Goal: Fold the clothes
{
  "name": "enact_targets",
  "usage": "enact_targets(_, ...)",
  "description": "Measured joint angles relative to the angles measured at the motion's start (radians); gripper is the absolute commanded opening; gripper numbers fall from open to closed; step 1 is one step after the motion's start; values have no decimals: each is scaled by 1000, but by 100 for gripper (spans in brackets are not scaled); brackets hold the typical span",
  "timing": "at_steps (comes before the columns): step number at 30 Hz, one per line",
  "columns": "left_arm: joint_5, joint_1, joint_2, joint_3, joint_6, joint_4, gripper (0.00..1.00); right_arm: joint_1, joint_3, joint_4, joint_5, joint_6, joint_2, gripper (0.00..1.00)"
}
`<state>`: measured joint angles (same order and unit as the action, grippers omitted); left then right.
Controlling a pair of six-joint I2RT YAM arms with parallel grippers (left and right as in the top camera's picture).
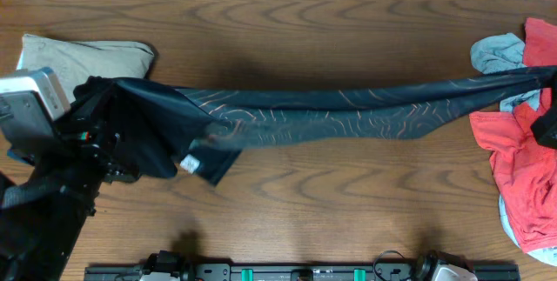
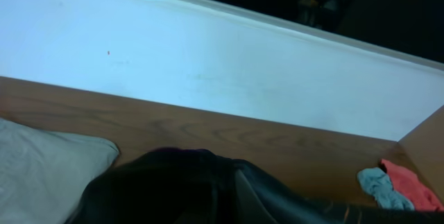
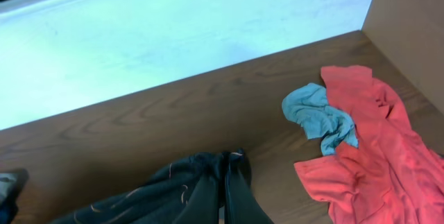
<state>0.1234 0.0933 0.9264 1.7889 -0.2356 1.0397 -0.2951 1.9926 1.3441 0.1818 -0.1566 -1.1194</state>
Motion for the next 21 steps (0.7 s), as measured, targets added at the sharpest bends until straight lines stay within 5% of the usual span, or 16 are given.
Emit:
enact_targets(12, 5, 0, 324, 0, 1, -56, 6, 2, 3, -12, 21, 8, -278, 1)
enact_targets(21, 6, -1, 723, -3, 27, -462, 6, 53, 0, -330, 55, 11, -566, 1)
